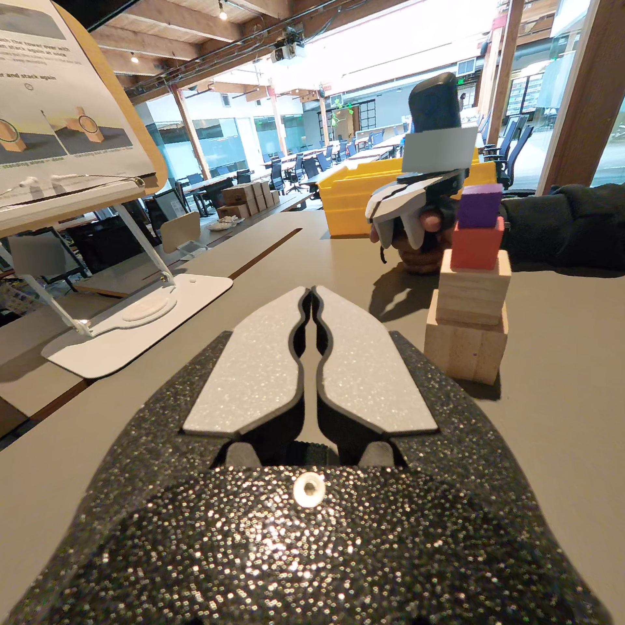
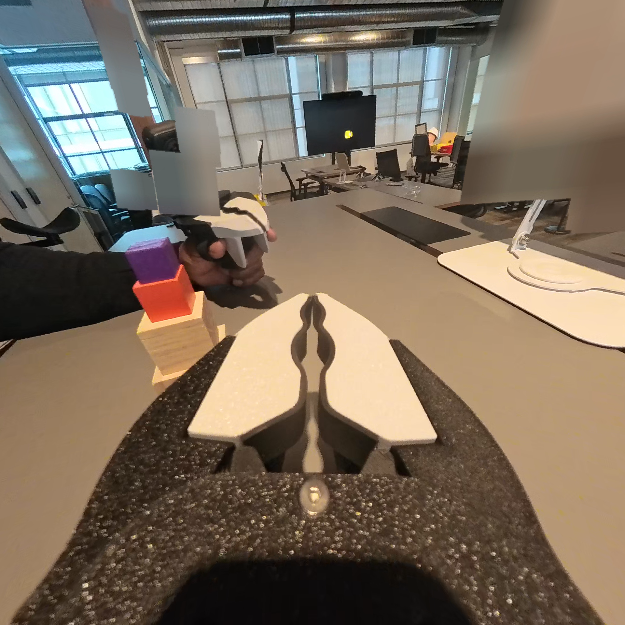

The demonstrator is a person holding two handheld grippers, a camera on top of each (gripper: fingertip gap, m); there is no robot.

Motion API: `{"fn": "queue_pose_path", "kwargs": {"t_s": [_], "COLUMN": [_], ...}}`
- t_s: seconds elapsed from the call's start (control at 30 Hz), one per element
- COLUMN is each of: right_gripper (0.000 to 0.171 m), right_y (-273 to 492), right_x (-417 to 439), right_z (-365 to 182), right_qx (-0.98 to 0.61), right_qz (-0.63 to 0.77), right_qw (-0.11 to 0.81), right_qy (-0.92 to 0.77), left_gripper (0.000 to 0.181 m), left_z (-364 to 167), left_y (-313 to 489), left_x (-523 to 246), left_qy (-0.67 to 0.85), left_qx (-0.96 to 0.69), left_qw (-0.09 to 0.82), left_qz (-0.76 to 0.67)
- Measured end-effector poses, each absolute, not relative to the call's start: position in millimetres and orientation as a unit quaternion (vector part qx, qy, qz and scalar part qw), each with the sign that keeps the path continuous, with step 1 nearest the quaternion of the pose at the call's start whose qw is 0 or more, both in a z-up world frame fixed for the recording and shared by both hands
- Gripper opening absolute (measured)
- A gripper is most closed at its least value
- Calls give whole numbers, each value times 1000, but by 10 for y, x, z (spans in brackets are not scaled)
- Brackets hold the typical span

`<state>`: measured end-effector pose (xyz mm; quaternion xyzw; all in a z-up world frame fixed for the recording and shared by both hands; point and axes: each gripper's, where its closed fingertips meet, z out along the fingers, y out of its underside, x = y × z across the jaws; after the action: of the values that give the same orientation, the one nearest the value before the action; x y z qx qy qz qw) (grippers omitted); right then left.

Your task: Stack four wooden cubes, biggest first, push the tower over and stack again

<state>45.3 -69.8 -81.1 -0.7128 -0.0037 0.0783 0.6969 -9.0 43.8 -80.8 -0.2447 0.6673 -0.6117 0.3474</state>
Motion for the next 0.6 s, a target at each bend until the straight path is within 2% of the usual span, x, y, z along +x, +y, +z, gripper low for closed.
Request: {"fn": "queue_pose_path", "kwargs": {"t_s": [0.13, 0.37, 0.6], "right_gripper": [0, 0, 0], "right_y": [-693, -683, -688], "right_x": [459, 467, 467], "right_z": [-818, -821, -816], "right_qx": [-714, -714, -712], "right_qz": [88, 103, 106], "right_qw": [694, 692, 694], "right_qy": [-1, 0, -1], "left_gripper": [0, 0, 0], "left_z": [-854, -1010, -1102], "left_y": [356, -85, -350], "left_x": [-129, -327, -391], "left_qy": [687, 744, 769], "left_qx": [-225, -176, -161], "left_qw": [328, 234, 223], "left_qz": [-608, -601, -577]}}
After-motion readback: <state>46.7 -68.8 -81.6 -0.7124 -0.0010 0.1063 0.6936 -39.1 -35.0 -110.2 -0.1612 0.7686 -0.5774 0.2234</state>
